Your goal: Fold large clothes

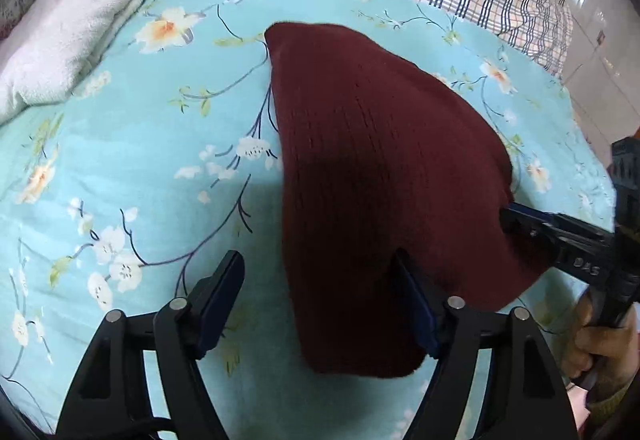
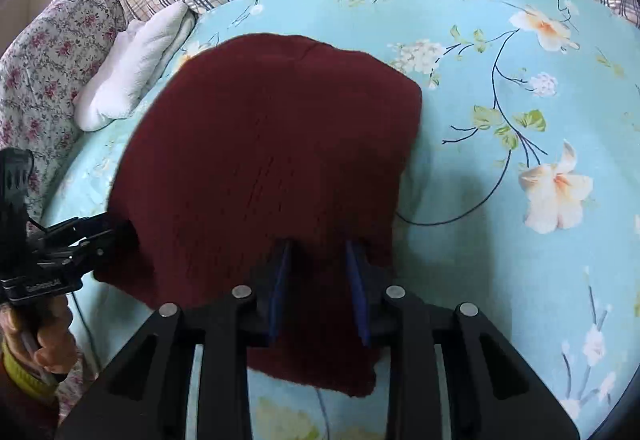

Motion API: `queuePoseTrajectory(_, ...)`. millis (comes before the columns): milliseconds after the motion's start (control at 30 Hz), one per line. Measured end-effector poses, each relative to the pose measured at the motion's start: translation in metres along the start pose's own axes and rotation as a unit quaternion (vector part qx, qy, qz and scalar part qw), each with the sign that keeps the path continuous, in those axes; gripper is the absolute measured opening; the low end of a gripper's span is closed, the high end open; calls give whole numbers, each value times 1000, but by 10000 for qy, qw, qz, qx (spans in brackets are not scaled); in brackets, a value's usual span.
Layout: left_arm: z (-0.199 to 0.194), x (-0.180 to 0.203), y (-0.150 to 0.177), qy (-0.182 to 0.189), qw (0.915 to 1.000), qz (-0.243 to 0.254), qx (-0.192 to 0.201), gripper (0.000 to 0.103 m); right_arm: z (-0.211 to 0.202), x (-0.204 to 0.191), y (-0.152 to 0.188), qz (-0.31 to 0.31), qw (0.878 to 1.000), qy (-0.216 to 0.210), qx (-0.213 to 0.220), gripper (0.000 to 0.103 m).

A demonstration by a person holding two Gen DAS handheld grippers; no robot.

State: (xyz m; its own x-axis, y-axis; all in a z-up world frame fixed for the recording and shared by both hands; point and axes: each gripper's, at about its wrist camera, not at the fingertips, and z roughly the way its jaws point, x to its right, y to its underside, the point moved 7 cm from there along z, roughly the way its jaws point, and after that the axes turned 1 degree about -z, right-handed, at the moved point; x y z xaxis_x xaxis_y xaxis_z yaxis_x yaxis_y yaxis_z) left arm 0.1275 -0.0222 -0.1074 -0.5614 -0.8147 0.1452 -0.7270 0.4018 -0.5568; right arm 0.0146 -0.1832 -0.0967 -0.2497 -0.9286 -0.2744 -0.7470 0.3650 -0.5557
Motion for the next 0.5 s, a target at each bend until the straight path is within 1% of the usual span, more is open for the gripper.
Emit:
queuePoseTrajectory(133, -8, -5, 2, 40, 9999, -112, 17, 77, -7, -3, -2, 93, 10000, 32, 6, 30)
queuePoseTrajectory(233, -22, -8, 5, 25, 9998, -167, 39, 77, -26, -8, 4, 216, 9997, -72, 101, 30)
queuePoseTrajectory(333, -38, -6, 12, -153, 9998, -79, 65, 77, -47, -16, 11, 210, 9993, -182, 251, 31)
queuePoseTrajectory(400, -49, -3, 17, -307, 9995, 22, 122, 77, -55, -21, 15, 159, 9993, -230, 260, 35)
queuePoseTrajectory(467, -58, -3, 21, -450, 9989, 102, 126, 81, -62, -25, 22, 76, 9994, -216, 251, 47)
queuePoseTrajectory(500, -61, -2, 24, -542, 9983, 145, 125, 82, -65, -27, 24, 47, 9994, -214, 256, 48)
